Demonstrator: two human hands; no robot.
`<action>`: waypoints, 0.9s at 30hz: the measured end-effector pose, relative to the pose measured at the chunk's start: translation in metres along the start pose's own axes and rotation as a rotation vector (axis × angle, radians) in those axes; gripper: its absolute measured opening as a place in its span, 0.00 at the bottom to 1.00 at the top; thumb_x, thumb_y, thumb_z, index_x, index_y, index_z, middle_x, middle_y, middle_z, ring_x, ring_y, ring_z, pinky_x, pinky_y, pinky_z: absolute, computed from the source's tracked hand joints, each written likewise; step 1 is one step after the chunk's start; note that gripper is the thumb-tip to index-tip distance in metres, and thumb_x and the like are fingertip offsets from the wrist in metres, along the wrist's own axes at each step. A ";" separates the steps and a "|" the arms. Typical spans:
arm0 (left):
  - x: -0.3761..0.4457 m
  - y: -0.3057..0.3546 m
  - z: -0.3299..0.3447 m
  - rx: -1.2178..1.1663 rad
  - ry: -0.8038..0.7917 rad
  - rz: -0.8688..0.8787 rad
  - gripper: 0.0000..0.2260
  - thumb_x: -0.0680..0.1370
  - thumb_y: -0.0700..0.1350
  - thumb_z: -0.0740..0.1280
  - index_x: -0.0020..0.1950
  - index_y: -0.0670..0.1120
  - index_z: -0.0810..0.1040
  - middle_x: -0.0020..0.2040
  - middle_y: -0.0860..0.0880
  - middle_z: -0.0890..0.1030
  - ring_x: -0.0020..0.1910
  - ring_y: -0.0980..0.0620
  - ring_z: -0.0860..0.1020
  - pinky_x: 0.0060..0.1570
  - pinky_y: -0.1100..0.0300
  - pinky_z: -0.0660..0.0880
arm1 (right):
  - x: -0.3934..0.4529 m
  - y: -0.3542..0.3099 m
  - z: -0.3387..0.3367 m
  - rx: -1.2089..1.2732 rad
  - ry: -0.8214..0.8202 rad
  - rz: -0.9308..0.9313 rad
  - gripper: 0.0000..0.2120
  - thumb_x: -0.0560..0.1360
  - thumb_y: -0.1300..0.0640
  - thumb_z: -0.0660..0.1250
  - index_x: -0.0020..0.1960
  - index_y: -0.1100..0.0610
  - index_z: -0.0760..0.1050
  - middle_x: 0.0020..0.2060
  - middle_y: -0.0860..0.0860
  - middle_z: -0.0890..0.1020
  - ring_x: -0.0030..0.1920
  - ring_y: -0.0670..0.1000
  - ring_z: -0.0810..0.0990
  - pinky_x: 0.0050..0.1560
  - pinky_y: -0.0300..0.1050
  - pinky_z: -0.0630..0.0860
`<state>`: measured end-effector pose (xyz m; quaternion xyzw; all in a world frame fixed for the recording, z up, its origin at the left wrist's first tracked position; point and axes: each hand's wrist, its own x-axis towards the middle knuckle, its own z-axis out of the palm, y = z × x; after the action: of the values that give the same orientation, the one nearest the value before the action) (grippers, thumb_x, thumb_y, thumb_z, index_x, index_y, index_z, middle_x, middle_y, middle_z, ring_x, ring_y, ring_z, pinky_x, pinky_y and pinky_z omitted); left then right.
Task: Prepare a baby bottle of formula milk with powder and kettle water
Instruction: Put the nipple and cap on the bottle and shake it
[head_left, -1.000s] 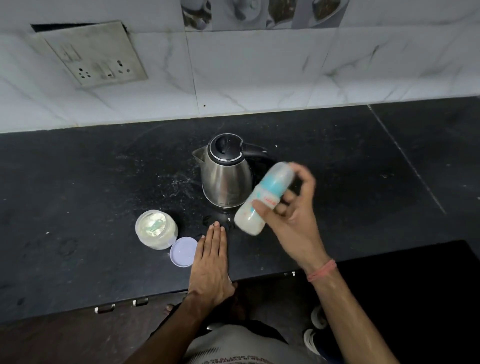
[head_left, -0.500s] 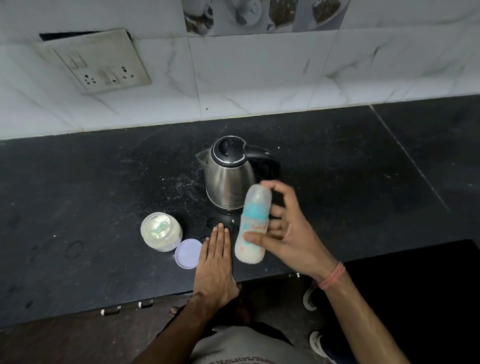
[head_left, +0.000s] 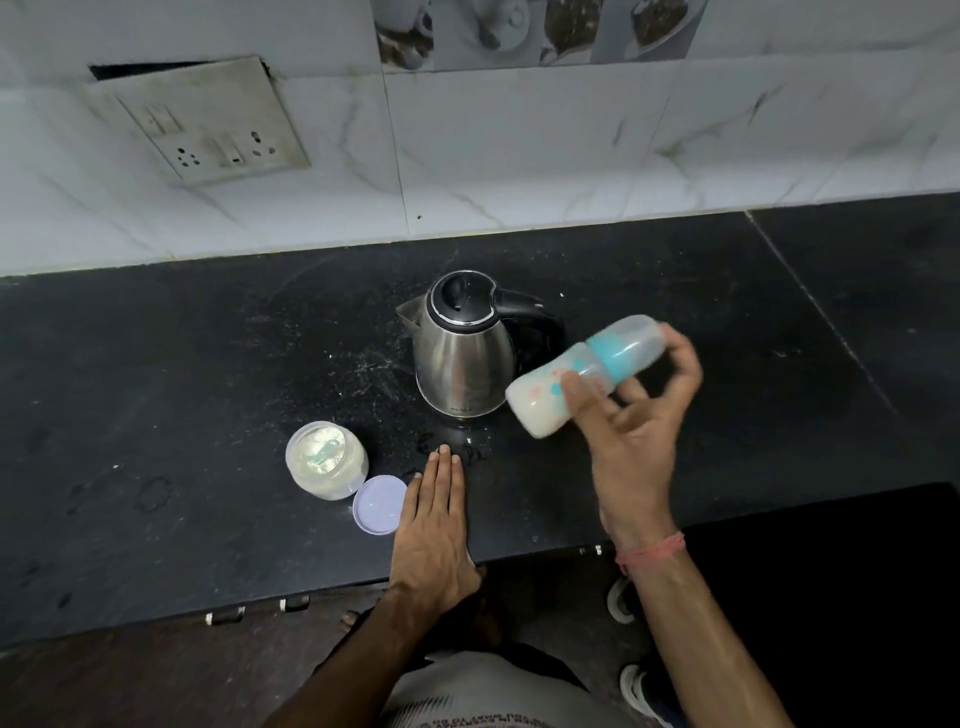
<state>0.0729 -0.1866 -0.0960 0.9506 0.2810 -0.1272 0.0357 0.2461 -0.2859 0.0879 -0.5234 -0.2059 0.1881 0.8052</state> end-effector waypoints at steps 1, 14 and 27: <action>-0.001 0.000 -0.001 0.007 -0.010 -0.004 0.59 0.78 0.67 0.62 0.88 0.35 0.28 0.89 0.34 0.26 0.92 0.37 0.32 0.90 0.40 0.39 | -0.001 0.002 0.000 -0.007 0.035 -0.005 0.42 0.77 0.60 0.83 0.79 0.42 0.62 0.69 0.56 0.86 0.65 0.60 0.89 0.61 0.51 0.87; 0.000 0.000 -0.002 -0.013 -0.003 0.009 0.61 0.76 0.71 0.62 0.90 0.36 0.31 0.89 0.35 0.28 0.92 0.38 0.34 0.91 0.40 0.41 | -0.010 0.012 -0.006 -0.156 -0.150 0.220 0.44 0.74 0.58 0.85 0.80 0.40 0.63 0.67 0.56 0.87 0.63 0.60 0.90 0.62 0.59 0.88; 0.001 -0.004 -0.001 -0.059 0.029 0.028 0.68 0.71 0.78 0.64 0.90 0.37 0.32 0.91 0.36 0.31 0.93 0.38 0.37 0.91 0.41 0.41 | -0.005 0.007 -0.008 -0.129 -0.164 0.178 0.43 0.74 0.59 0.84 0.79 0.42 0.65 0.67 0.57 0.87 0.62 0.60 0.90 0.60 0.55 0.88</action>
<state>0.0714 -0.1824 -0.0954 0.9546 0.2719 -0.1046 0.0613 0.2451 -0.2918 0.0780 -0.5730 -0.2355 0.2872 0.7306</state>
